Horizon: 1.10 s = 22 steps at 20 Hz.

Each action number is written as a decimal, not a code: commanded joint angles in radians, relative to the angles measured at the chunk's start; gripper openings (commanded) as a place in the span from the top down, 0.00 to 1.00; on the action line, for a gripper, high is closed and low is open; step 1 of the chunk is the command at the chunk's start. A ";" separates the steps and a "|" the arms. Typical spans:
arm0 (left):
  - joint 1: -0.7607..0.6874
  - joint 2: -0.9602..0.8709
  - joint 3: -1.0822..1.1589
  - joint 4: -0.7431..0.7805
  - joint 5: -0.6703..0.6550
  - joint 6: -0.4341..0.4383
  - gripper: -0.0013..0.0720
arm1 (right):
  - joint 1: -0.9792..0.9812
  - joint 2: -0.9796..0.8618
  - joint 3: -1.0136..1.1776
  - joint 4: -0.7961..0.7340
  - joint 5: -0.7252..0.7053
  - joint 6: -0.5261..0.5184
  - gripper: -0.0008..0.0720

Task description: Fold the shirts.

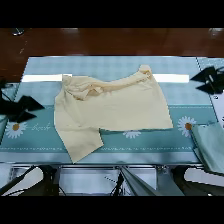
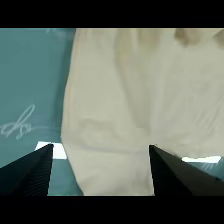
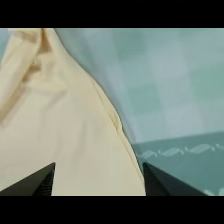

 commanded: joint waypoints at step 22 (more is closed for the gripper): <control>-0.098 -0.111 -0.304 -0.337 0.238 0.242 0.95 | -0.147 0.356 -0.664 -0.114 -0.120 -0.005 0.13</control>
